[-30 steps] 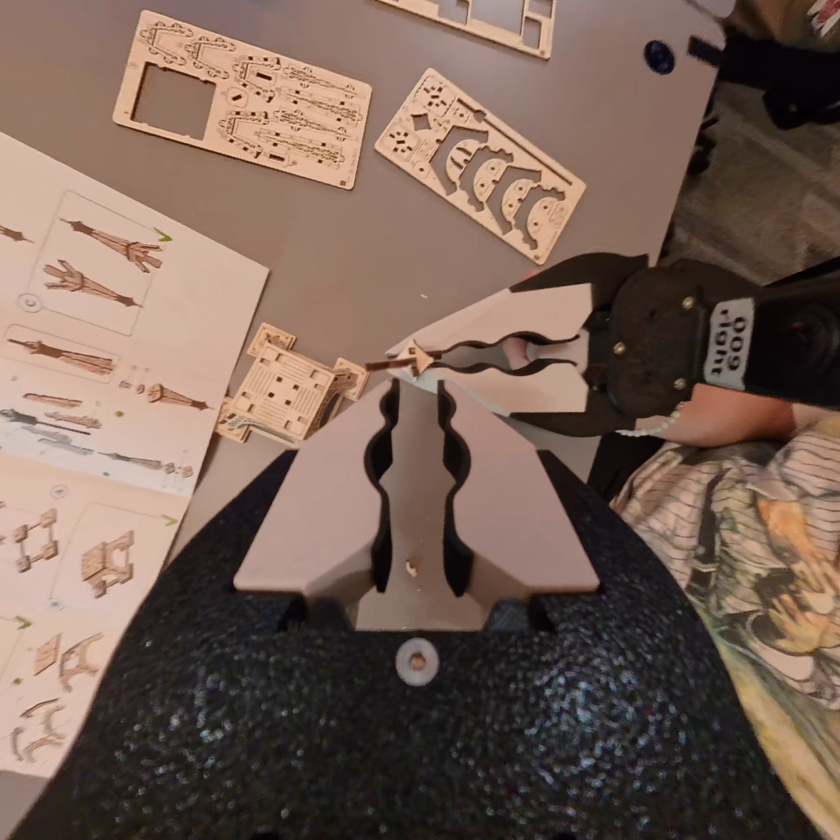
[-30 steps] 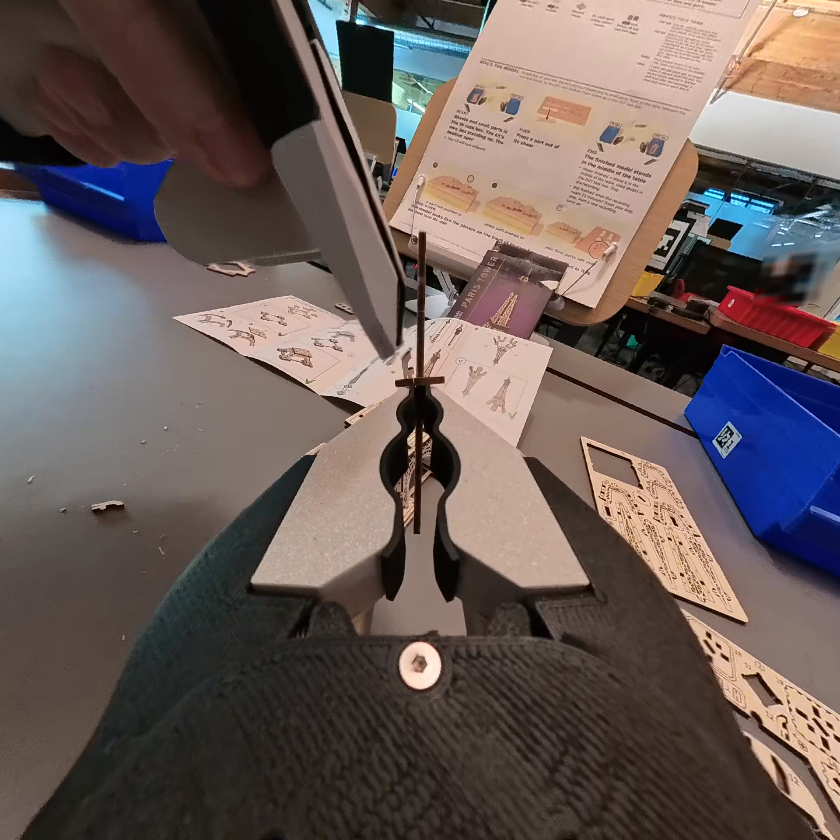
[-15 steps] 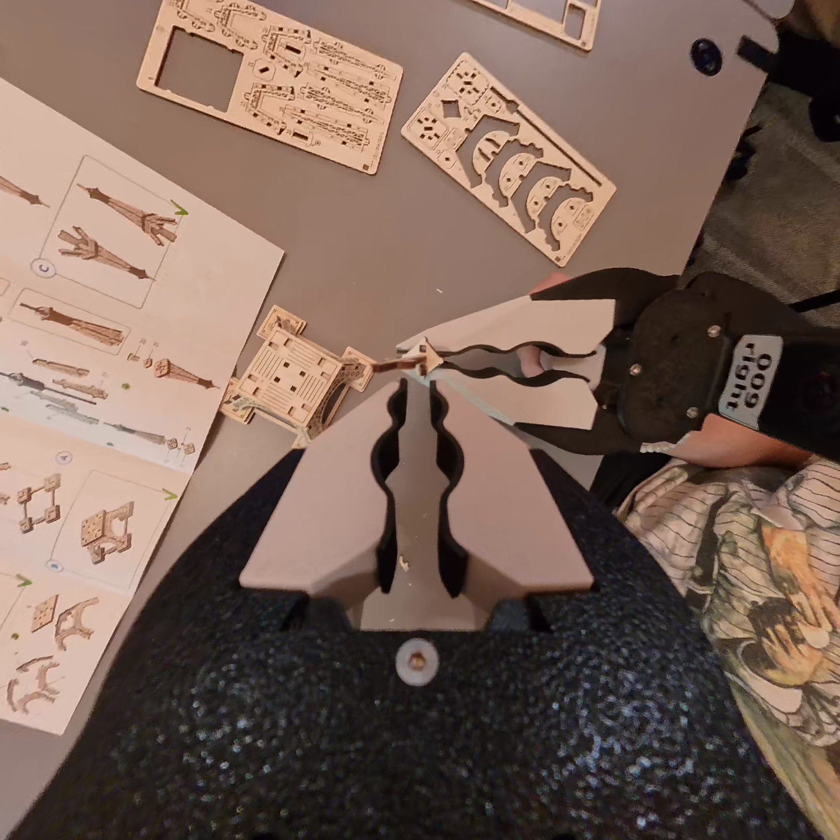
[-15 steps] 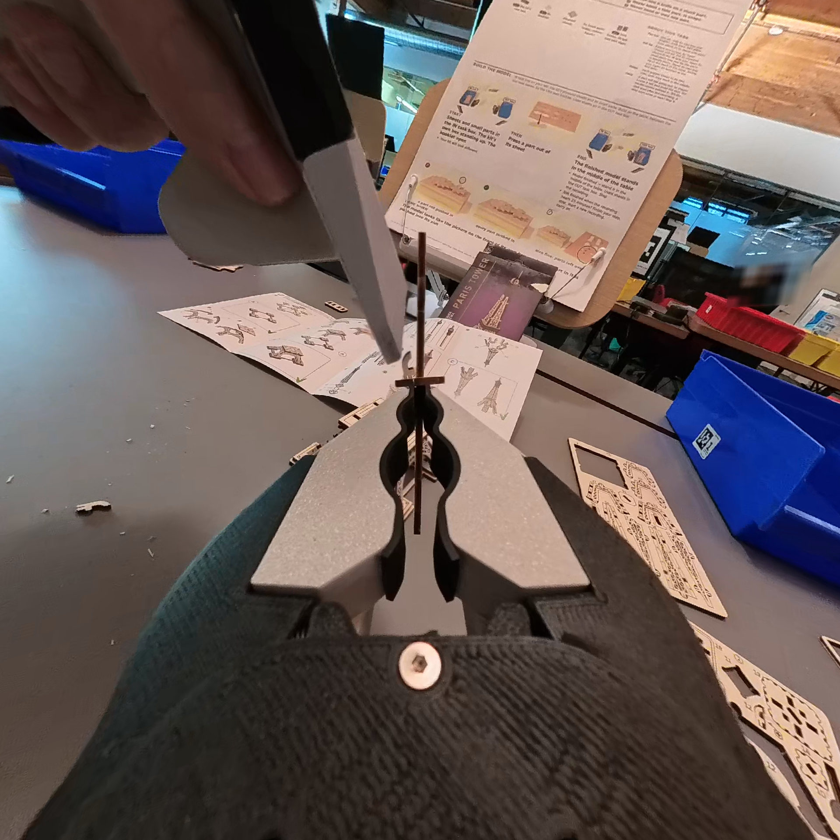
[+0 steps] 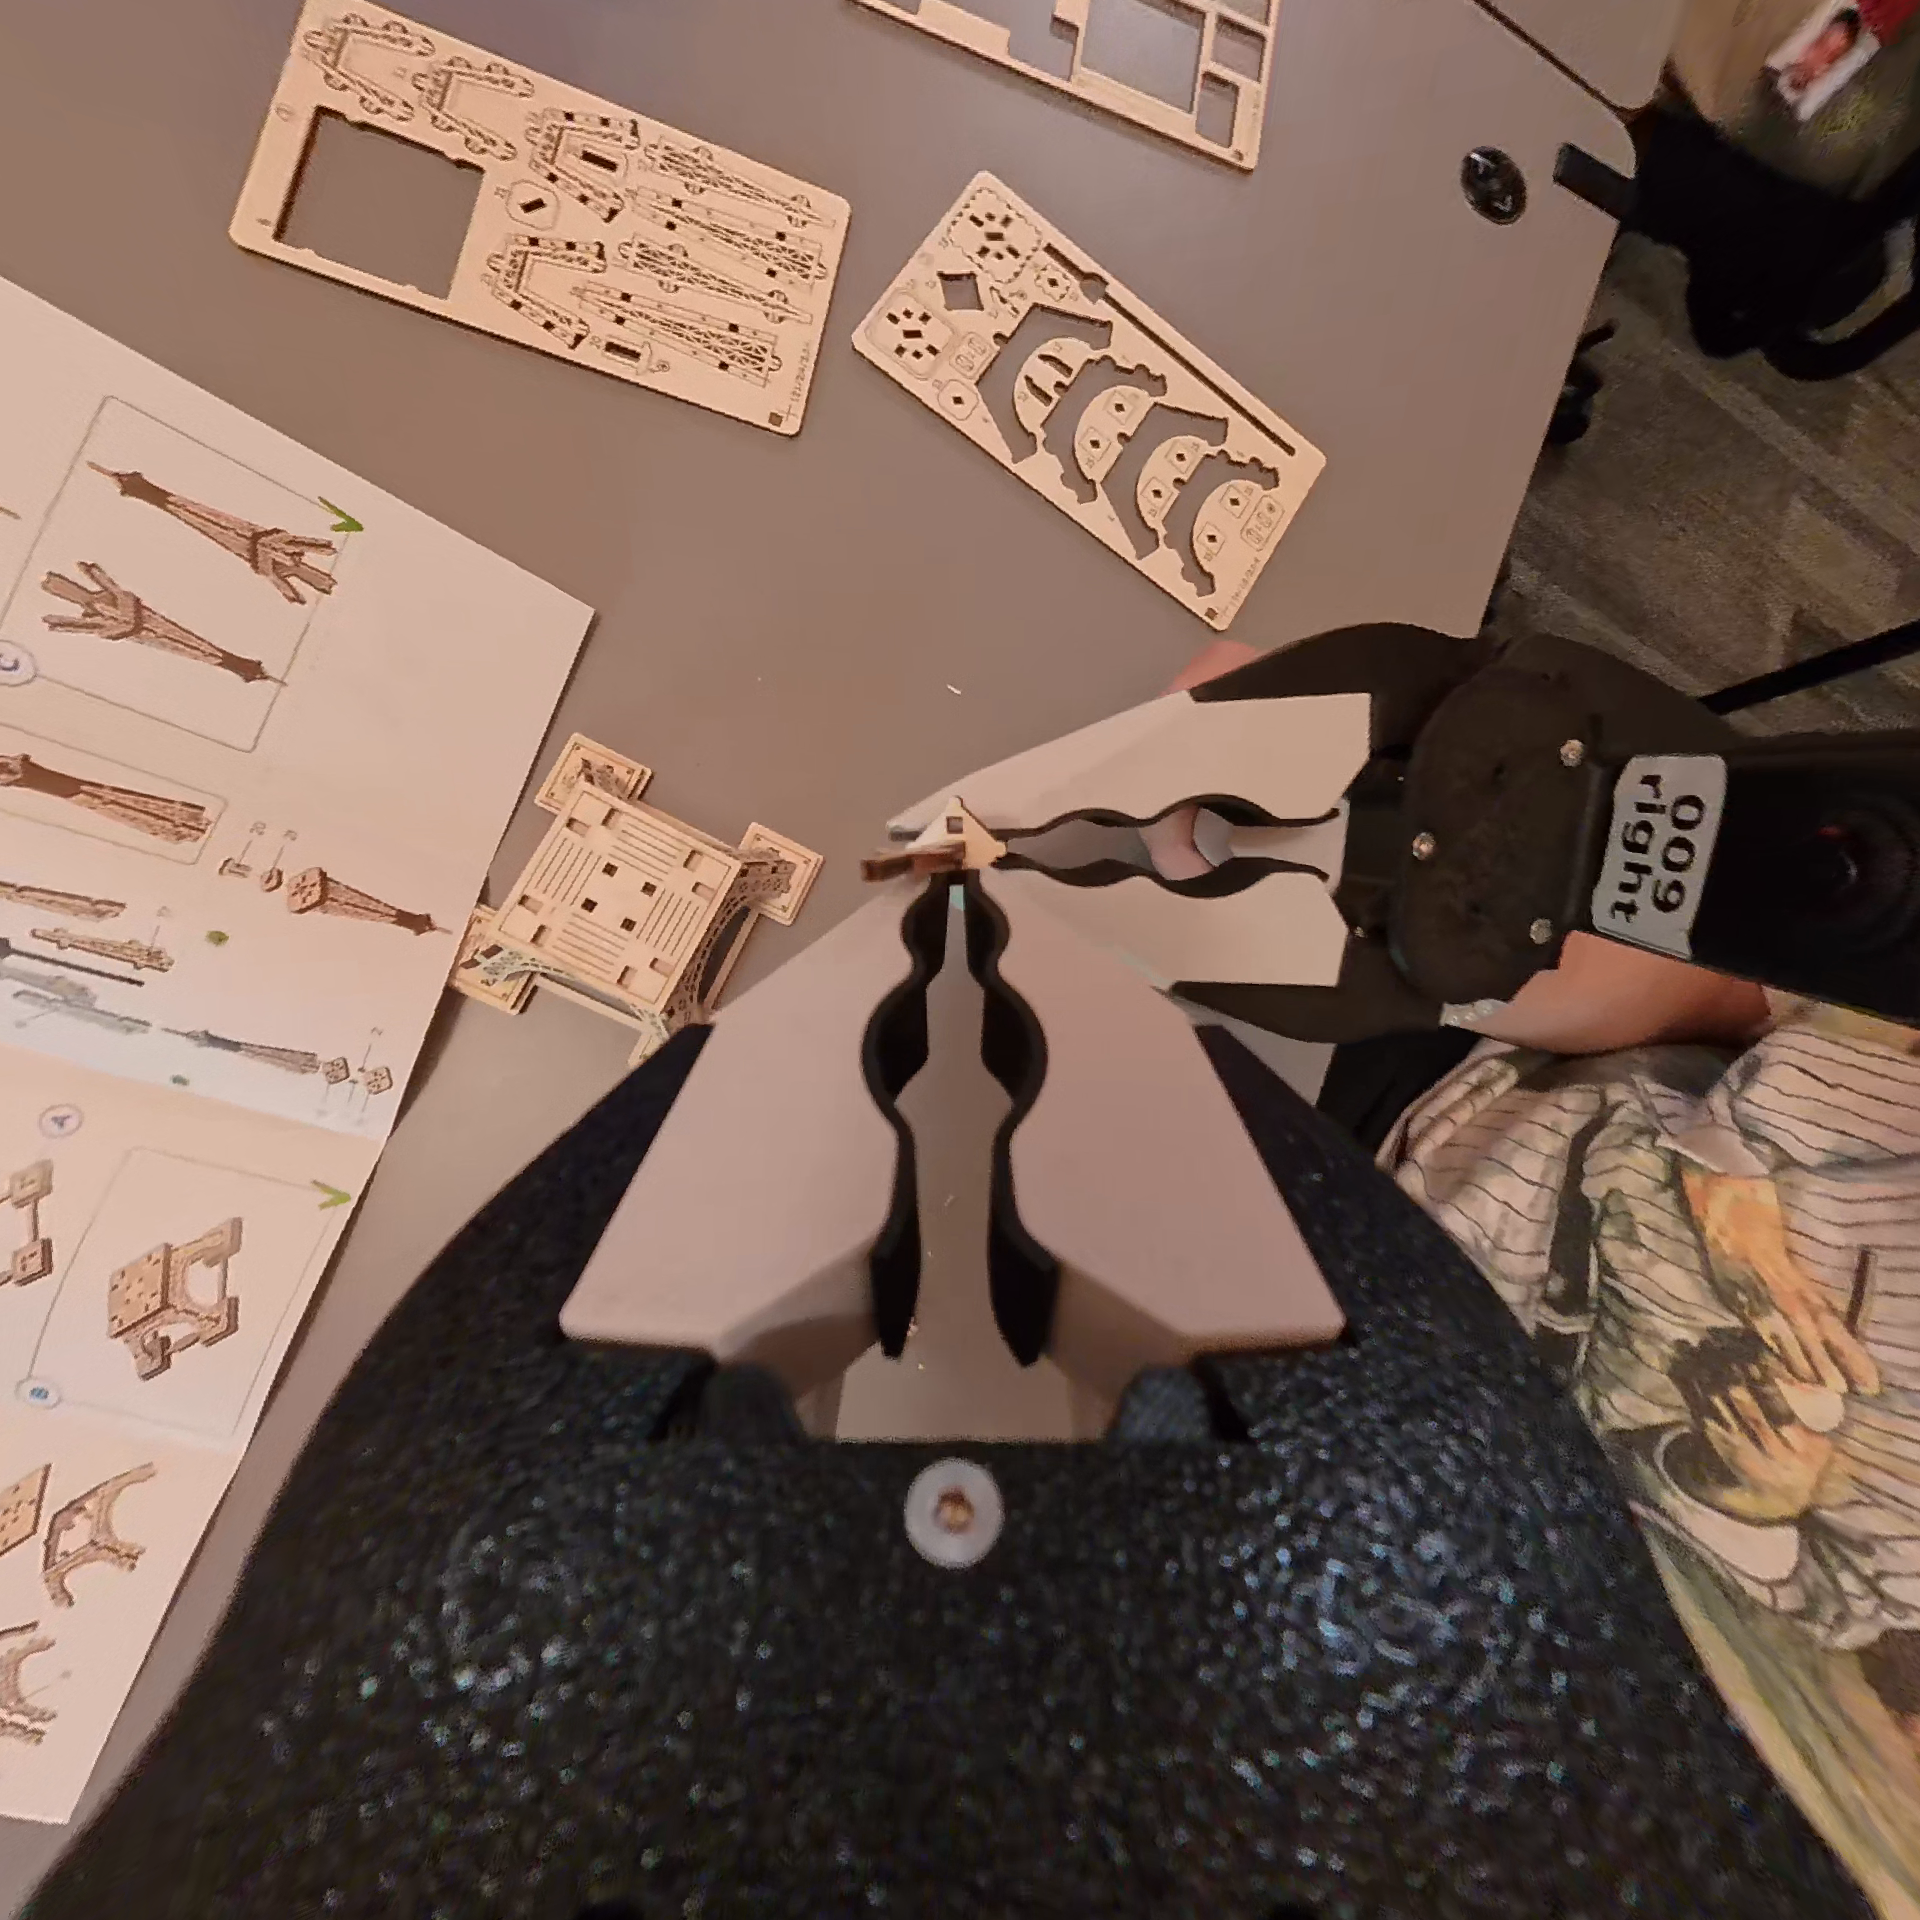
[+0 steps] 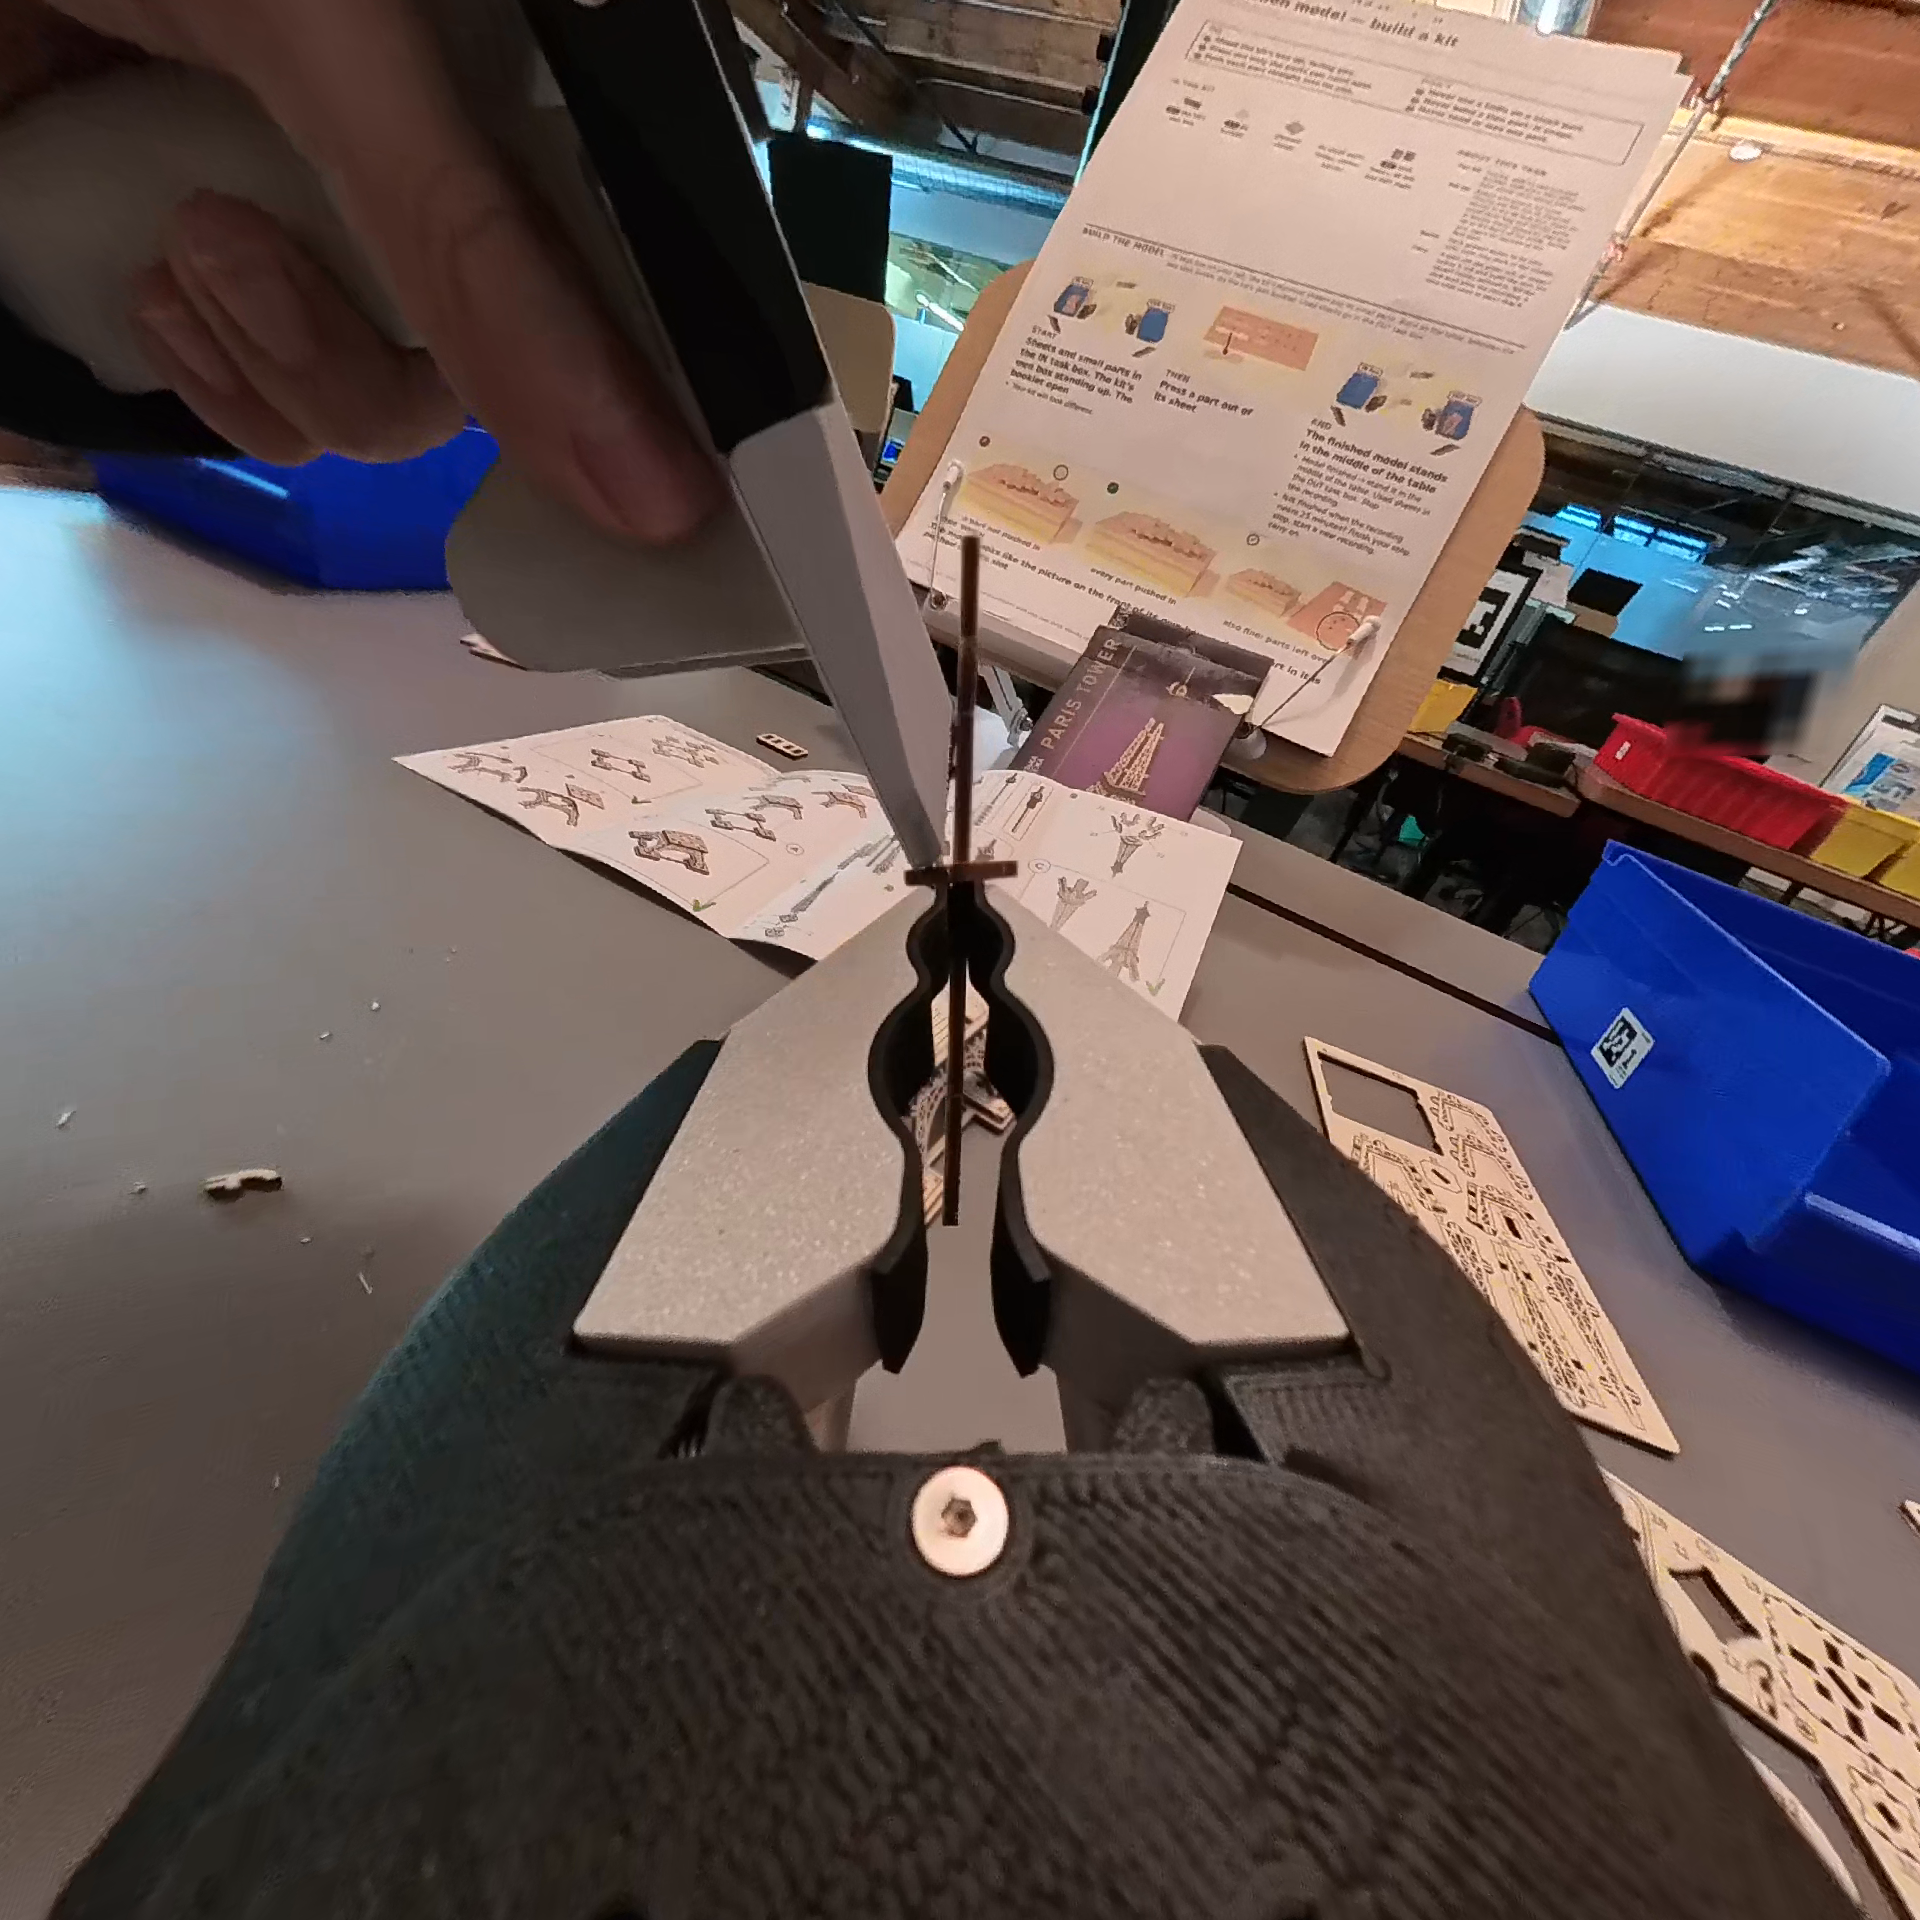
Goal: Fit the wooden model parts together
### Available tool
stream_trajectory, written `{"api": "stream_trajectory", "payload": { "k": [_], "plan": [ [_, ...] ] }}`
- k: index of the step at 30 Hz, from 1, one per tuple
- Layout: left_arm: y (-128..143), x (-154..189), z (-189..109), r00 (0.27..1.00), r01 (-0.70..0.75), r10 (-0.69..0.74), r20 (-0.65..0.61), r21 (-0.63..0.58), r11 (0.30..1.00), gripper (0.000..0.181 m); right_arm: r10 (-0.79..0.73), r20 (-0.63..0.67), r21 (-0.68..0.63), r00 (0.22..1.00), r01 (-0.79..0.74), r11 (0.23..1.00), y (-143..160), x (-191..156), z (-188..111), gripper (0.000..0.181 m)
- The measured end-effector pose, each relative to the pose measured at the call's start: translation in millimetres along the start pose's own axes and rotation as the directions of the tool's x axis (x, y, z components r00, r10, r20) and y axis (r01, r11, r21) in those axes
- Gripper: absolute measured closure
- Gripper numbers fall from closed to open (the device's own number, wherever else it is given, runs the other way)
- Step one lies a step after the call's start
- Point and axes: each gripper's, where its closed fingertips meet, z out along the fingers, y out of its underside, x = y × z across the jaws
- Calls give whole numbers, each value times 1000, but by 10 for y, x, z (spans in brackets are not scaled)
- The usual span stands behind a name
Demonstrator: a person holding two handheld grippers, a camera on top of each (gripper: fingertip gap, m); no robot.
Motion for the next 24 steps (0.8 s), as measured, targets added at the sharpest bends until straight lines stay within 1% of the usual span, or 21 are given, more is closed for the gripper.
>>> {"api": "stream_trajectory", "payload": {
  "k": [3, 8, 10, 13, 16, 19, 21, 24],
  "plan": [
    [7, 19, -28, 999, -10, 9, -48, -14, 1000, 181, 2, 12, 22, 1000, -2, 1000, -35, -19, -8, 181],
    [9, 48, -29, 991, 26, -30, -127, -26, 999, 181, -10, 0, 36, 1000, 10, 999, -67, -21, -27, 181],
    [22, 38, -20, 992, 27, -31, -119, -36, 999, 181, -11, 4, 27, 1000, 11, 1000, -52, -27, -25, 181],
    [37, 38, -24, 997, -4, 0, -72, -57, 998, 181, -18, 6, 22, 1000, 18, 1000, -50, -41, -23, 181],
    [43, 37, -14, 998, 7, -11, -60, -68, 998, 181, -5, 11, 20, 1000, 5, 1000, -42, -47, -29, 181],
    [27, 25, -8, 997, 28, -31, -68, -48, 998, 181, -2, 2, 10, 1000, 2, 1000, -31, -33, -22, 181],
    [5, 23, -16, 997, 29, -30, -67, -24, 999, 181, 40, 18, 20, 999, -41, 999, -34, -23, -14, 181],
    [-14, -9, -82, 1000, 10, -10, -22, 0, 1000, 170, 57, 22, 20, 998, -57, 998, -22, -9, -19, 181]
  ]
}}
